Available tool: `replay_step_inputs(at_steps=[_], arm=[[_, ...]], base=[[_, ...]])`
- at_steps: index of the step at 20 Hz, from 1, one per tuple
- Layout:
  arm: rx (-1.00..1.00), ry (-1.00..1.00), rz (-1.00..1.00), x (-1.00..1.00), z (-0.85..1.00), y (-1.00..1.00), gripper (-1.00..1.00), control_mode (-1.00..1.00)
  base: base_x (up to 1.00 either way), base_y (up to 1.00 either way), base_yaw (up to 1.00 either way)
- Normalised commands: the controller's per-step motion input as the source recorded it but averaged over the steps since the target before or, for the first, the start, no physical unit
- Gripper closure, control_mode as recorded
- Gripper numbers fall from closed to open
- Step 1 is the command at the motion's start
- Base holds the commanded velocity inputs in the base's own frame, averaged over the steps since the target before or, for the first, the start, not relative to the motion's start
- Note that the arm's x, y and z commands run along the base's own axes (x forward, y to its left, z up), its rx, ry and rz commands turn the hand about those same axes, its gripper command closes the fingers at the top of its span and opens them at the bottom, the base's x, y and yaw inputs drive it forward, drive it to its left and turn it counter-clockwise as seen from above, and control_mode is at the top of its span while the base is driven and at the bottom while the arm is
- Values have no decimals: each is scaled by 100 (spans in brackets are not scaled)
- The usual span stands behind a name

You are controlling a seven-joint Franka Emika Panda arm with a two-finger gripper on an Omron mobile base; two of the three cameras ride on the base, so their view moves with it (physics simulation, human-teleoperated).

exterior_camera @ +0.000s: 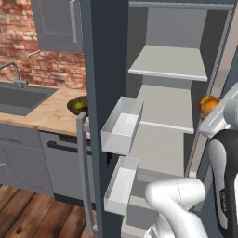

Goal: Take the sweet potato, peach, and lime from the freezer and place them in the bowl on the counter.

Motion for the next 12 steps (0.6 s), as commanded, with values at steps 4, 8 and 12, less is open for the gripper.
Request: replay_step_inputs(at_steps=[4,8,12], arm=[[0,-15,0,-55,30,12,100,-100],[0,0,0,0,0,0,100,100],[0,0,0,0,0,0,100,100]], base=[[0,0,0],[-96,27,0],[-99,83,4]])
